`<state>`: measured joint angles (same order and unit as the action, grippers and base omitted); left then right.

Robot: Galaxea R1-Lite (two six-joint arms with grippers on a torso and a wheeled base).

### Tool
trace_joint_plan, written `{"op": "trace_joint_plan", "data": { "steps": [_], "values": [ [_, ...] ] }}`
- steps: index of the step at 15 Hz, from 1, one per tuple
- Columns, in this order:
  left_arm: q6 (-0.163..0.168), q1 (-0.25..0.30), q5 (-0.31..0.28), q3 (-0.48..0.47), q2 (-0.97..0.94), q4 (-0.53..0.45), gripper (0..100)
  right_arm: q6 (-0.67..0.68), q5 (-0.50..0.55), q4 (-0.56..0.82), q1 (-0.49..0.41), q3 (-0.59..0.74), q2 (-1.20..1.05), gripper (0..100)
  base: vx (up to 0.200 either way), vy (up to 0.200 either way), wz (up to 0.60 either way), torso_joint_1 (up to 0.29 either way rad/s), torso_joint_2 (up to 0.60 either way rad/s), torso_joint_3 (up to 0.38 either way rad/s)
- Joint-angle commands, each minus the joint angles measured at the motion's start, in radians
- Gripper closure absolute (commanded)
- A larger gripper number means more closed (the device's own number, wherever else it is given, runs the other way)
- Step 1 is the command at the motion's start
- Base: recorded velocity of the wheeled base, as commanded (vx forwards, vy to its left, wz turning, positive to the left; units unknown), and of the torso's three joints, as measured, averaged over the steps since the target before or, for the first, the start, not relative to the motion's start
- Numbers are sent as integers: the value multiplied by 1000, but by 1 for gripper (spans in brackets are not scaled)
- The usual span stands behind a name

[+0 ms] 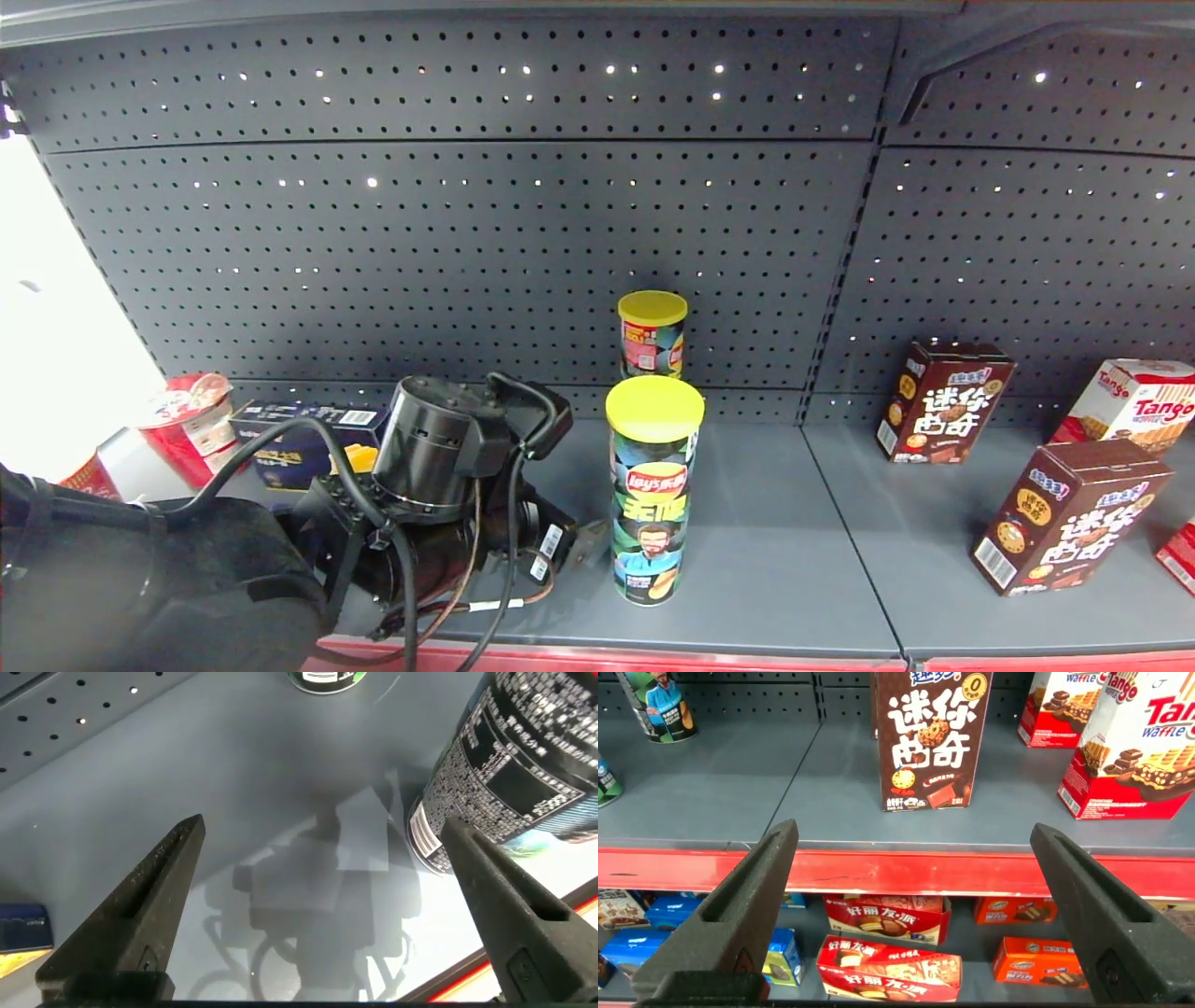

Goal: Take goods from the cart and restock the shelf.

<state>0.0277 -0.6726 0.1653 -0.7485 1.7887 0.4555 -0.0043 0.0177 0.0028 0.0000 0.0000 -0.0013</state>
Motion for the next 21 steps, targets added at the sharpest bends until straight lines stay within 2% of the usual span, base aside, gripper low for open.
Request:
{"op": "trace_joint_plan", "data": {
  "steps": [1,6,12,15,18,21],
  "values": [
    [0,-4,0,-2,3,0,0,0,-1,0,0,0,1,0,0,0,0,0,0,0],
    [-14,-13,14,-3,9,0,0,0,-1,0,0,0,1,0,0,0,0,0,0,0],
    [-14,-16,16,-2,15,2,0,0,-1,0,0,0,1,0,0,0,0,0,0,0],
    [-14,10,28,9,-20,-1,0,0,-1,0,0,0,1,0,0,0,0,0,0,0],
    [-14,71,33,34,-111,-1,0,0,1,0,0,0,1,0,0,0,0,0,0,0],
    [-8,119,28,18,-250,-6,0,0,-1,0,0,0,1,0,0,0,0,0,0,0]
  ]
}}
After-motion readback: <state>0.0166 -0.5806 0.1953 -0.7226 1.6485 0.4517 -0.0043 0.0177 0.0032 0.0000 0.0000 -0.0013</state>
